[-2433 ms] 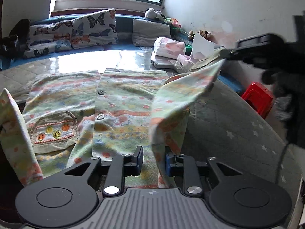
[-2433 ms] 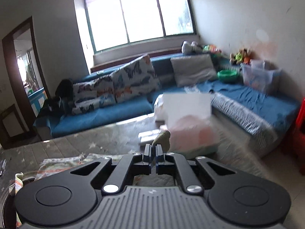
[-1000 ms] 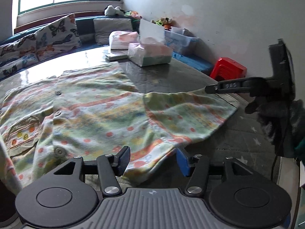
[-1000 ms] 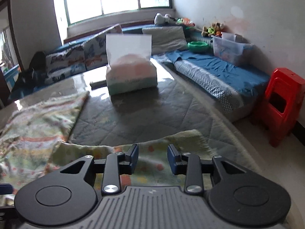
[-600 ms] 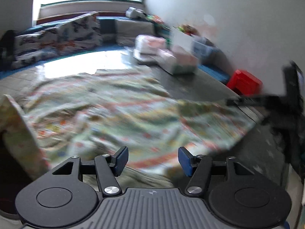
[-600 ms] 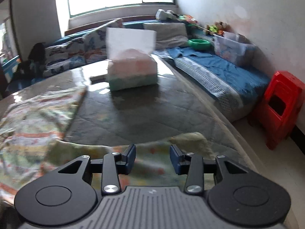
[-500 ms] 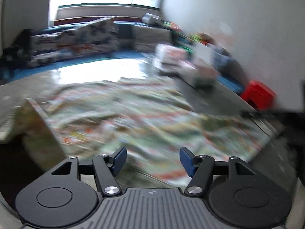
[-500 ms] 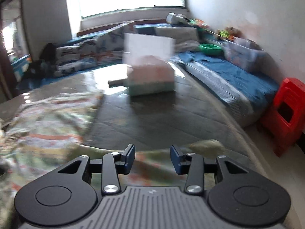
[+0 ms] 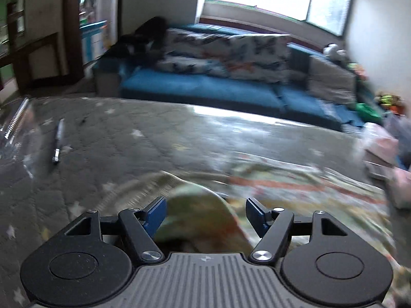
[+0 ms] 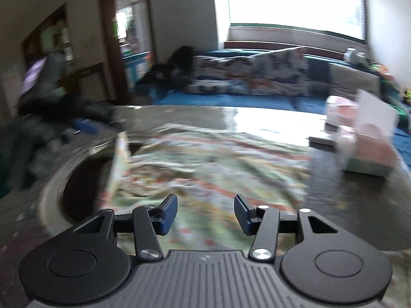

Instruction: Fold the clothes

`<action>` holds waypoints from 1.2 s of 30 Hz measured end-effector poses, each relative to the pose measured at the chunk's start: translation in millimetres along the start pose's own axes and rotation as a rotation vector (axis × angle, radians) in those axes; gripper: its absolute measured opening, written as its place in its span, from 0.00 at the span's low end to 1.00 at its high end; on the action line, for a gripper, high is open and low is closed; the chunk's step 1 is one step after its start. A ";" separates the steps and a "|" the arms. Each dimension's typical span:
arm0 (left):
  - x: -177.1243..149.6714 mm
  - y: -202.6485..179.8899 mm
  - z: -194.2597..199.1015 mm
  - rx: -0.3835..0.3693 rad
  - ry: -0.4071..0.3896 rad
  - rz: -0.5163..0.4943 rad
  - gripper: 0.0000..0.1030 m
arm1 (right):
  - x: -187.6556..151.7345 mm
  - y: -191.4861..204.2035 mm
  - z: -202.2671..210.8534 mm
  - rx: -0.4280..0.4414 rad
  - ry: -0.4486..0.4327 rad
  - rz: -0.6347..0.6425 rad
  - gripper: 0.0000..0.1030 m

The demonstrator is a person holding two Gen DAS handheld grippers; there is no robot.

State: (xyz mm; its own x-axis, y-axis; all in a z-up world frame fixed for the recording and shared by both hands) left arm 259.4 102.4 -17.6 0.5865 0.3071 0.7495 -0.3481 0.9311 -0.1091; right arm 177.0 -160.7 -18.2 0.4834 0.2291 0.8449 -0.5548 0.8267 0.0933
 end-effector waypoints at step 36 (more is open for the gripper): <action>26.4 117.8 46.5 -0.092 -0.171 0.205 0.11 | -37.9 127.8 -47.1 0.269 0.097 0.171 0.32</action>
State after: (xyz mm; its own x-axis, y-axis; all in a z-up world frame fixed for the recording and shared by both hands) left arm 199.9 211.0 19.8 0.3762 0.4607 0.8039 -0.3744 0.8692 -0.3229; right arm 119.7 -39.5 -63.1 0.4228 0.4110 0.8077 -0.7861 0.6098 0.1012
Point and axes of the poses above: each gripper's, at about its wrist camera, not at the fingertips, and z roughly against the way its jaws point, y to its left, x to its top, the point moved 9 cm from there along -z, roughly the way its jaws point, and after that the axes turned 5 degrees about -y, right-handed, at the moved point
